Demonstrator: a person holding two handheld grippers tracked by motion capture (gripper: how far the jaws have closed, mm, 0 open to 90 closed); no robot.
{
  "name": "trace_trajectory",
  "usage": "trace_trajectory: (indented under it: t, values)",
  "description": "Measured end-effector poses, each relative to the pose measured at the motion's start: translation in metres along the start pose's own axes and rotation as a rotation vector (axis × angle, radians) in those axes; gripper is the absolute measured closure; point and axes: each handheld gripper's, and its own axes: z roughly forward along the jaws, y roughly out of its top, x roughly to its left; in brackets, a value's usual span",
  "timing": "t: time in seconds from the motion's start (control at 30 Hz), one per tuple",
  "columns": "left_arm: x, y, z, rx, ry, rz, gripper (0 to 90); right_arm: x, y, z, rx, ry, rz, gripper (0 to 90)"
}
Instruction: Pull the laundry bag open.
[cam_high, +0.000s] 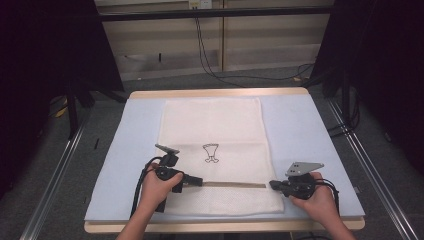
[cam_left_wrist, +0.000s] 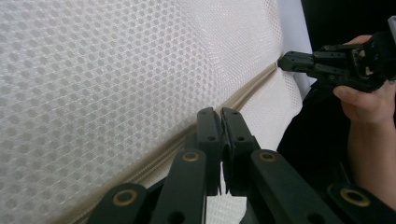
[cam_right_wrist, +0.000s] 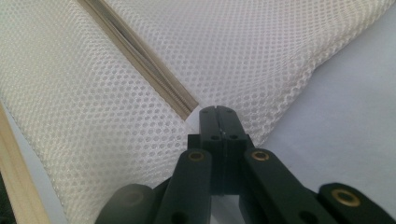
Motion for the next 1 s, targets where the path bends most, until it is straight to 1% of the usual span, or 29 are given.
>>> trace_trajectory:
  t: [0.03, 0.07, 0.13, 0.17, 0.23, 0.3, 0.33, 0.37, 0.4, 0.43, 0.47, 0.5, 0.57, 0.6, 0.63, 0.67, 0.73, 0.77, 0.83, 0.87, 0.9, 0.93, 0.97, 1.0]
  values:
    - [-0.001, 0.000, 0.000, -0.003, -0.005, -0.008, 87.5, 0.000, 0.000, 0.000, 0.001, -0.005, -0.002, 90.0]
    - [0.000, 0.000, -0.001, -0.004, 0.000, -0.001, 87.5, 0.000, 0.000, 0.000, 0.001, -0.005, -0.001, 90.0]
    - [0.000, 0.001, -0.003, -0.008, -0.008, -0.019, 87.5, 0.000, 0.000, 0.000, 0.000, -0.001, 0.001, 90.0]
    - [0.001, 0.001, -0.005, -0.002, -0.005, -0.014, 87.5, 0.000, 0.000, 0.000, 0.002, -0.004, 0.002, 90.0]
    - [0.004, 0.000, -0.008, -0.006, -0.003, -0.030, 87.5, 0.000, 0.000, 0.000, 0.001, -0.002, 0.003, 90.0]
    - [0.008, -0.002, -0.012, -0.007, 0.004, -0.028, 87.5, 0.000, 0.000, 0.000, 0.000, 0.002, 0.005, 90.0]
    - [0.010, -0.003, -0.015, -0.009, 0.015, -0.026, 87.5, 0.000, 0.000, 0.000, 0.000, 0.002, 0.004, 90.0]
    - [0.011, -0.004, -0.017, -0.012, 0.015, -0.033, 87.5, 0.000, 0.000, 0.000, 0.000, 0.001, 0.003, 90.0]
    - [0.014, -0.005, -0.020, -0.007, 0.017, -0.028, 87.5, 0.000, 0.000, 0.000, 0.000, 0.001, 0.002, 90.0]
    - [0.014, -0.006, -0.022, -0.015, 0.017, -0.040, 87.5, 0.000, 0.000, 0.000, 0.000, 0.000, 0.003, 90.0]
    - [0.017, -0.007, -0.025, -0.018, 0.025, -0.030, 87.5, 0.000, 0.000, 0.000, 0.002, -0.003, 0.002, 90.0]
    - [0.017, -0.008, -0.026, -0.019, 0.017, -0.043, 87.5, 0.000, 0.000, 0.000, 0.002, -0.003, 0.002, 90.0]
    - [0.019, -0.010, -0.029, -0.026, 0.017, -0.048, 87.5, 0.000, 0.000, 0.000, 0.002, -0.003, 0.003, 90.0]
    - [0.020, -0.011, -0.032, -0.027, 0.024, -0.053, 87.5, 0.000, 0.000, 0.000, 0.001, -0.001, 0.004, 90.0]
    - [0.022, -0.012, -0.033, -0.032, 0.011, -0.054, 87.5, 0.000, 0.000, 0.000, 0.000, 0.000, 0.005, 90.0]
    - [0.022, -0.012, -0.034, -0.032, 0.020, -0.049, 87.5, 0.000, 0.000, 0.000, 0.002, -0.003, 0.005, 90.0]
    - [0.024, -0.012, -0.037, -0.035, 0.021, -0.046, 87.5, 0.000, 0.000, 0.000, 0.003, -0.004, 0.005, 90.0]
    - [0.024, -0.013, -0.038, -0.040, 0.018, -0.056, 87.5, 0.000, 0.000, 0.000, 0.003, -0.003, 0.003, 90.0]
    - [0.026, -0.014, -0.041, -0.043, 0.019, -0.057, 87.4, 0.000, 0.000, 0.000, 0.004, -0.006, 0.002, 90.0]
    - [0.027, -0.015, -0.044, -0.052, 0.018, -0.068, 87.5, 0.000, 0.000, 0.000, 0.005, -0.006, 0.002, 90.0]
    - [0.028, -0.015, -0.046, -0.053, 0.013, -0.061, 87.4, 0.000, 0.000, 0.000, 0.005, -0.006, 0.002, 90.0]
    - [0.029, -0.016, -0.048, -0.056, 0.006, -0.066, 87.4, 0.000, 0.000, 0.000, 0.005, -0.006, 0.002, 90.0]
    - [0.030, -0.017, -0.050, -0.058, 0.013, -0.063, 87.5, 0.000, 0.000, 0.000, 0.004, -0.006, 0.000, 90.0]
    - [0.031, -0.018, -0.051, -0.063, 0.018, -0.069, 87.4, 0.000, 0.000, 0.000, 0.005, -0.006, 0.001, 90.0]
